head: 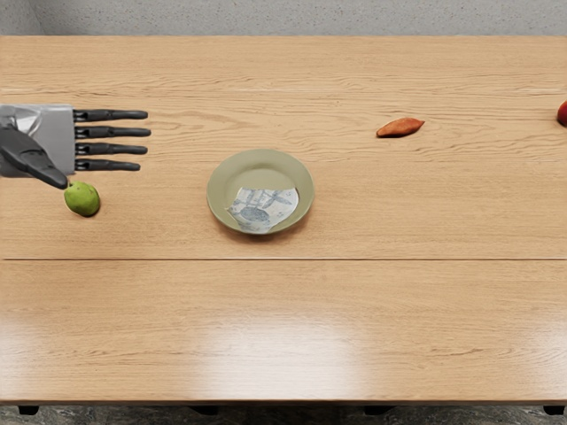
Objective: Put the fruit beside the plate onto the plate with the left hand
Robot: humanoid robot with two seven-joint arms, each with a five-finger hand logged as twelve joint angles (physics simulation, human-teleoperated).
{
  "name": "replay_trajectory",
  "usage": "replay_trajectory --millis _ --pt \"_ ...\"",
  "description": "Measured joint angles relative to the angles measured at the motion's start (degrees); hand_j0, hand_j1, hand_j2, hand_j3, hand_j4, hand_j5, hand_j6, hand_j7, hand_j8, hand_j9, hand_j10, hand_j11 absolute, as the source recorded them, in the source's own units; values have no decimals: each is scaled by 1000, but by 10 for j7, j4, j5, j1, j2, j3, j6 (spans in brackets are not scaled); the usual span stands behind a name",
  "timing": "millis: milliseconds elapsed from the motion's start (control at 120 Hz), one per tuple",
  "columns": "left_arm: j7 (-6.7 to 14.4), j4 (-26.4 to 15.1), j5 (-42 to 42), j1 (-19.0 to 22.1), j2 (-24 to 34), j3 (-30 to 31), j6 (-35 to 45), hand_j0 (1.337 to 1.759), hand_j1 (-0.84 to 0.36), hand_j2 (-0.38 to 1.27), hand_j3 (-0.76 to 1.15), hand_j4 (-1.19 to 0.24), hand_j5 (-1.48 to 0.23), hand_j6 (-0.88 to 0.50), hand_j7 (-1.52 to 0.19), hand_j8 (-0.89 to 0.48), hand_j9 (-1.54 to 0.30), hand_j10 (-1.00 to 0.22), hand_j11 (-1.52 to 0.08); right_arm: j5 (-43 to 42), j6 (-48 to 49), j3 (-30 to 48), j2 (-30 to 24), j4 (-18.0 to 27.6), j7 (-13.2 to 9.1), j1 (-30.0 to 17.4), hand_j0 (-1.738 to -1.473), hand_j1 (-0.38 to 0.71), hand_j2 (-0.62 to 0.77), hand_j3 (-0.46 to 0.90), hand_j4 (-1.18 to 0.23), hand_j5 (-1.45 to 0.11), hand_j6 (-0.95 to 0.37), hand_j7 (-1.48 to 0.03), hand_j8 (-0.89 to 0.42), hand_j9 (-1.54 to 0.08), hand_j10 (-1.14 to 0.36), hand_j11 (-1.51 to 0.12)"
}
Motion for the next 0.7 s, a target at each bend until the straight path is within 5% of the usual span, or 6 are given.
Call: replay_trajectory --millis 308,450,700 --pt "0 -6 18 -26 -41 -3 0 1658 329 2 0 -12 -20 -11 -21 -12 -21 -13 -21 0 0 -2 0 0 0 0 -1658 -349 0 0 0 0 -1 0 0 0 0 0" --pt "0 -3 125 -71 -75 -4 0 1658 329 2 0 -13 -20 -13 -20 -13 -21 -14 -21 0 0 -2 0 0 0 0 -1658 -349 0 0 0 0 -1 0 0 0 0 0" --pt "0 28 345 -72 -100 -11 0 1658 330 3 0 -16 -21 -16 -21 -16 -21 -16 -21 0 -1 -2 0 0 0 0 -1658 -349 0 0 0 0 -1 0 0 0 0 0"
